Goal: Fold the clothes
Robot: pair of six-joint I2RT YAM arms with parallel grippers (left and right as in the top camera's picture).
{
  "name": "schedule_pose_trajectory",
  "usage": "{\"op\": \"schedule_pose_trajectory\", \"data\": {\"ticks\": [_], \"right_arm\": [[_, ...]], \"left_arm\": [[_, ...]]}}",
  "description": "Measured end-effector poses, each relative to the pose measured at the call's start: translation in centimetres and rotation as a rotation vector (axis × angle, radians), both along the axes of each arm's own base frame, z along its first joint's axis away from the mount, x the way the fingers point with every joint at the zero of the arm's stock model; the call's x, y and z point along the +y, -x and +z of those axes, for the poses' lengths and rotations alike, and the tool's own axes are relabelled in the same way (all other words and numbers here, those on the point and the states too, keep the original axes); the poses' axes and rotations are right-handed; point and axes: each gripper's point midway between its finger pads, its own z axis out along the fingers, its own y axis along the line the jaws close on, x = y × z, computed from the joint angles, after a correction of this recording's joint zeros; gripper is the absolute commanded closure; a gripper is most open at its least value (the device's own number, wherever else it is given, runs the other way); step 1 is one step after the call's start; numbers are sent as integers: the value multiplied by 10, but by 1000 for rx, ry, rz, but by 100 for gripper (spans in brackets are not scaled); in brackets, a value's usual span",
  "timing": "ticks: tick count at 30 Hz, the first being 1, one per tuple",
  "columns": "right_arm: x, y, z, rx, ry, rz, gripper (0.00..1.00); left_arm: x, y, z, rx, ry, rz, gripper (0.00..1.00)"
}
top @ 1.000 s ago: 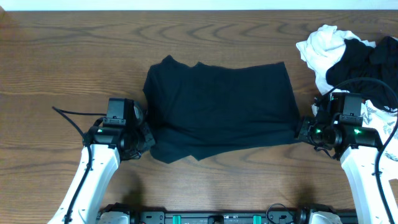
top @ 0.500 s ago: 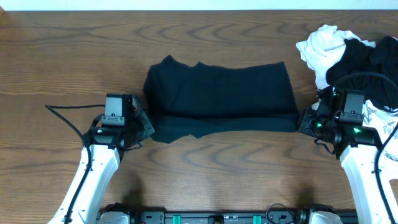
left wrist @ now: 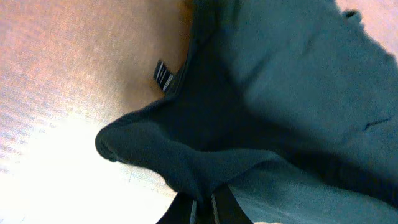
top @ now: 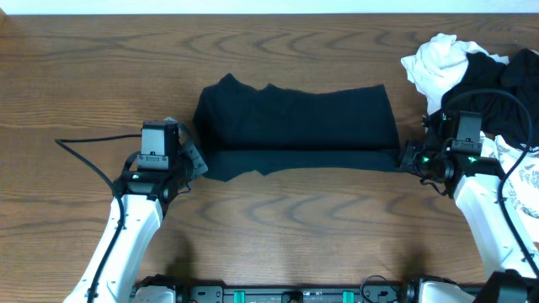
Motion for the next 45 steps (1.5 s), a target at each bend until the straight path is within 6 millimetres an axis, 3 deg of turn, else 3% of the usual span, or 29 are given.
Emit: {"op": "schedule_pose_trajectory", "data": {"ticks": [16,21,25,27,29,33,39,43,45], "right_arm": [[-3,-29,-7,-70,-1,-14,99],[-2,-32,-19,-49,-10,-20,98],[-2,-34,-32,-21,-19,-31,79],[-1,-35,-38,-12,-17,-28,62],[-1,-38,-40,-17,-18,-30,60],[-1,-47,-37,-58,-12,-20,50],[3,-47,-33,-83,11,71,53],[5,-37,-27,-90,66,185,68],[5,-39,-18,-128,102,238,70]], "left_arm": [[-1,-33,-36,4,-10,6,94],[-1,-38,-44,6,-13,8,86],[0,-39,-48,10,-17,9,70],[0,-43,-46,-4,-14,15,60],[0,-46,-44,-22,-16,12,50],[-1,-54,-38,-62,-12,14,47],[-3,-43,-39,-30,-28,-44,46],[-4,-23,-31,-6,-80,-148,45],[-5,-14,-27,-3,-120,-223,43]]}}
